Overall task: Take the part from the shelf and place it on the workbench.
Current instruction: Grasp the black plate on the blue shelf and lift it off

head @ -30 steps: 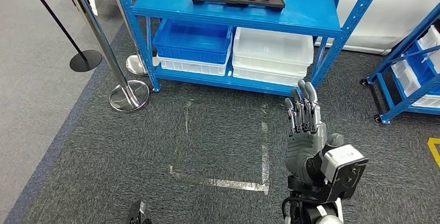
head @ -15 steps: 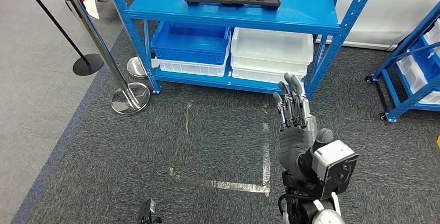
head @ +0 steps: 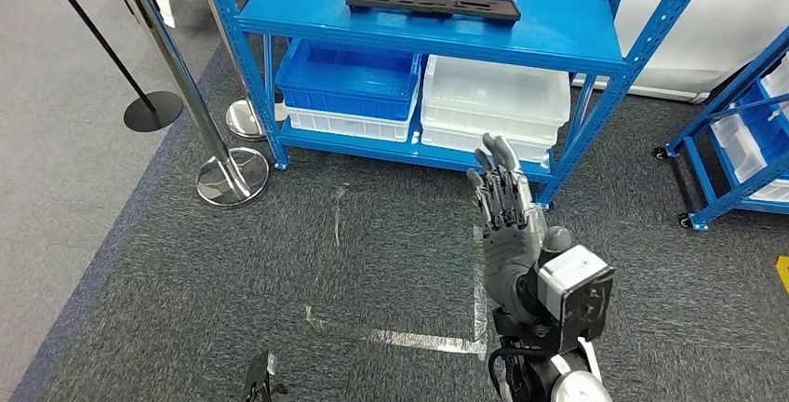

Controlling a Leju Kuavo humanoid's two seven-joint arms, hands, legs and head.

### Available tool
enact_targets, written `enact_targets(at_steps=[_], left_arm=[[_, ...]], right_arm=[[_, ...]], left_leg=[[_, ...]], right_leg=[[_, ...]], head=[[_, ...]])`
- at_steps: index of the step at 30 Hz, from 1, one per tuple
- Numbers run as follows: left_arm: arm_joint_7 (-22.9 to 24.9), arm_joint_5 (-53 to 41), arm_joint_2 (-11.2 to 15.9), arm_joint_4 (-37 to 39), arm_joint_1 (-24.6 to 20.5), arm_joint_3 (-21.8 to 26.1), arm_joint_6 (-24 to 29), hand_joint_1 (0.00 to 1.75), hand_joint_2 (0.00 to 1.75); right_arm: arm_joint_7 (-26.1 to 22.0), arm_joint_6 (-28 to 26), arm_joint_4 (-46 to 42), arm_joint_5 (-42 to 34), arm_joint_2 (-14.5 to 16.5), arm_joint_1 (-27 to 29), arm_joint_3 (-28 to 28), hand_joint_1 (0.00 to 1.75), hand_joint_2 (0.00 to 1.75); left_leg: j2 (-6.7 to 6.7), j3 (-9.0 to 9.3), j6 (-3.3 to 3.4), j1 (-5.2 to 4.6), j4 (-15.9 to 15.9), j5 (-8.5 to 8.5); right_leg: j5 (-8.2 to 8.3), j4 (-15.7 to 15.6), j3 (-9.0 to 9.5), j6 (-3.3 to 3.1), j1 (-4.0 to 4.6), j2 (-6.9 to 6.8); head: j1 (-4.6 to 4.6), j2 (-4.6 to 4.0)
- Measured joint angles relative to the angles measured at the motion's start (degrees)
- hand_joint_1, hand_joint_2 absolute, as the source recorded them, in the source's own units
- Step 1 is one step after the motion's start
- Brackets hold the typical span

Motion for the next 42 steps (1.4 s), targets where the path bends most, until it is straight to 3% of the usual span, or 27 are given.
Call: enact_targets(at_steps=[1,2,3,5,6,7,11,13,15,17,18,20,22,27,28,30,31,32,33,34,36,37,38,42], left_arm=[[0.00,-0.02,-0.01,-0.04,-0.13,0.00,0.36,0.00,0.00],[0.03,-0.10,-0.02,-0.09,-0.25,0.00,0.90,0.00,0.00],[0.07,-0.31,-0.04,-0.21,-0.39,0.00,1.49,0.00,0.00],[0.02,-1.16,-0.20,-0.56,-0.52,-0.04,2.29,0.00,0.00],[-0.11,-1.69,-0.32,-0.75,-0.44,-0.13,2.30,0.00,0.00],[-0.26,-2.12,-0.42,-0.87,-0.24,-0.27,2.04,0.00,0.00],[0.44,-2.23,-0.27,-0.97,1.12,-0.90,-0.39,0.00,0.00],[1.15,-1.96,0.10,-0.83,1.45,-1.01,-1.43,0.00,0.00],[1.61,-1.80,0.50,-0.61,1.50,-1.05,-1.99,0.00,0.00],[1.86,-1.75,0.91,-0.43,1.65,-1.10,-2.30,0.00,0.00],[1.92,-1.73,1.11,-0.35,1.72,-1.11,-2.38,0.00,0.00],[1.92,-1.72,1.48,-0.20,1.79,-1.12,-2.46,0.00,0.00],[1.92,-1.73,1.76,-0.03,1.72,-1.16,-2.47,0.00,0.00],[1.98,-1.69,2.24,0.27,1.81,-1.27,-2.46,0.00,0.00],[2.15,-1.58,2.25,0.31,1.78,-1.28,-2.45,0.00,0.00],[2.86,-1.33,2.27,0.37,1.68,-1.29,-2.42,0.00,0.00],[3.34,-1.22,2.29,0.42,1.65,-1.29,-2.42,0.00,0.00],[3.78,-1.20,2.32,0.46,1.68,-1.29,-2.42,0.00,0.00],[4.13,-1.21,2.34,0.50,1.72,-1.30,-2.44,0.00,0.00],[4.43,-1.24,2.37,0.54,1.76,-1.30,-2.45,0.00,0.00],[4.81,-1.30,2.38,0.59,1.77,-1.33,-2.41,0.00,0.00],[4.92,-1.32,2.38,0.61,1.73,-1.34,-2.36,0.00,0.00],[4.97,-1.34,2.38,0.63,1.69,-1.36,-2.26,0.00,0.00],[5.10,-1.76,2.40,0.71,1.61,-1.40,-2.08,0.00,0.00]], right_arm=[[0.81,1.01,0.16,-0.42,-0.10,0.07,0.24,0.00,0.00],[1.51,2.03,0.31,-0.83,-0.26,0.16,0.47,0.00,0.00],[2.03,2.79,0.42,-1.15,-0.46,0.22,0.69,0.00,0.00],[2.67,2.90,0.49,-1.02,-0.99,0.50,1.03,0.00,0.00],[2.80,2.33,0.39,-0.65,-1.30,0.84,1.15,0.00,0.00],[2.85,1.69,0.22,-0.23,-1.61,1.37,1.23,0.00,0.00],[2.52,1.15,-0.45,0.27,-2.89,2.80,1.34,0.00,0.00],[2.16,1.37,-0.55,0.11,-3.06,2.79,1.37,0.00,0.00],[1.78,1.48,-0.43,-0.15,-3.07,2.77,1.43,0.00,0.00],[1.50,1.51,-0.26,-0.34,-3.07,2.80,1.49,0.00,0.00],[1.44,1.51,-0.21,-0.39,-3.08,2.80,1.51,0.00,0.00],[1.43,1.51,-0.11,-0.42,-3.09,2.79,1.53,0.00,0.00],[1.43,1.52,-0.02,-0.43,-3.09,2.76,1.56,0.00,0.00],[1.42,1.54,0.05,-0.44,-3.14,2.67,1.68,0.00,0.00],[1.42,1.60,0.08,-0.39,-3.16,2.62,1.70,0.00,0.00],[1.43,1.85,0.30,-0.22,-3.22,2.57,1.79,0.00,0.00],[1.44,2.02,0.49,-0.09,-3.25,2.58,1.86,0.00,0.00],[1.44,2.12,0.69,0.04,-3.27,2.59,1.94,0.00,0.00],[1.44,2.19,0.88,0.17,-3.30,2.56,2.01,0.00,0.00],[1.44,2.20,1.02,0.33,-3.31,2.50,2.08,0.00,0.00],[1.58,2.13,1.22,0.64,-3.37,2.22,2.22,0.00,0.00],[1.72,2.04,1.27,0.83,-3.40,2.09,2.29,0.00,0.00],[1.93,1.89,1.30,1.04,-3.47,2.07,2.35,0.00,0.00],[2.51,1.16,1.13,1.79,-3.72,2.47,2.45,0.00,0.00]], left_leg=[[0.00,0.24,0.18,-0.07,0.02,-0.22],[-0.04,0.53,0.26,-0.12,0.05,-0.47],[-0.09,0.92,0.28,-0.14,0.10,-0.77],[-0.23,1.69,0.04,-0.20,0.26,-1.55],[-0.29,1.93,-0.23,-0.30,0.41,-1.96],[-0.32,2.01,-0.55,-0.37,0.47,-2.24],[-0.07,2.11,-1.69,-0.34,0.60,-3.12],[-0.02,0.19,-2.21,-0.24,4.58,-5.12],[-0.02,-4.14,-2.65,-0.07,12.03,-7.55],[-0.01,-7.38,-3.00,0.14,16.02,-7.25],[-0.01,-7.42,-3.07,0.23,14.77,-5.42],[0.00,-4.94,-2.92,0.37,7.74,-0.61],[-0.04,-2.36,-2.49,0.18,1.99,1.44],[-0.12,-0.97,-1.01,0.16,-0.24,0.98],[-0.09,-0.64,-0.68,0.28,-0.47,0.93],[-0.04,-0.22,-0.14,0.22,-0.53,0.56],[-0.03,-0.02,0.02,0.17,-0.50,0.35],[-0.04,0.25,0.11,0.12,-0.48,0.09],[-0.07,0.60,0.11,0.11,-0.45,-0.20],[-0.11,1.01,0.06,0.10,-0.40,-0.53],[-0.20,1.58,-0.35,-0.03,0.00,-1.40],[-0.24,1.62,-0.65,-0.14,0.24,-1.79],[-0.26,1.55,-0.98,-0.21,0.44,-2.07],[-0.15,1.33,-2.08,-0.07,1.44,-3.22]], right_leg=[[-0.14,2.42,-1.71,-0.02,0.00,0.00],[0.82,2.79,-2.47,-0.07,0.00,0.00],[2.81,0.82,-2.06,-0.18,0.00,0.00],[7.23,-6.50,0.74,-0.51,0.07,-0.01],[8.32,-9.74,2.17,-0.68,0.19,0.01],[8.60,-11.59,3.04,-0.83,0.31,0.05],[8.13,-13.20,4.10,-1.63,0.24,0.58],[8.01,-13.88,4.94,-2.16,-0.03,0.47],[7.61,-13.99,5.45,-2.56,0.02,0.18],[7.11,-13.92,5.94,-2.70,0.03,0.13],[6.79,-13.86,6.30,-2.65,0.01,0.20],[6.07,-13.72,7.17,-2.37,-0.04,0.32],[5.49,-13.57,7.55,-1.83,0.09,0.39],[4.21,-12.52,7.22,-0.49,0.10,0.31],[3.09,-10.24,6.09,-0.33,0.11,0.27],[0.38,-2.83,1.98,-0.23,0.08,0.21],[-0.38,0.55,-0.15,-0.20,0.07,0.21],[-0.14,2.28,-1.55,-0.17,0.04,0.20],[1.17,1.91,-1.92,-0.18,0.00,0.20],[3.31,-0.47,-1.24,-0.23,-0.05,0.19],[7.39,-7.64,1.50,-0.38,-0.02,0.11],[8.20,-10.27,2.62,-0.54,0.05,0.10],[8.28,-11.78,3.25,-0.70,0.15,0.12],[7.41,-12.71,4.16,-1.84,0.17,0.43]], head=[[0.02,0.00],[0.03,0.00],[0.03,0.00],[0.04,0.00],[0.04,0.00],[0.01,0.00],[-0.11,0.00],[-0.22,0.00],[-0.27,0.00],[-0.29,0.00],[-0.30,0.00],[-0.27,0.00],[-0.24,0.00],[-0.12,0.00],[-0.09,0.00],[-0.06,0.00],[-0.07,0.00],[-0.07,0.00],[-0.08,0.00],[-0.06,0.00],[-0.02,0.00],[-0.04,0.00],[-0.07,0.00],[-0.27,0.00]])
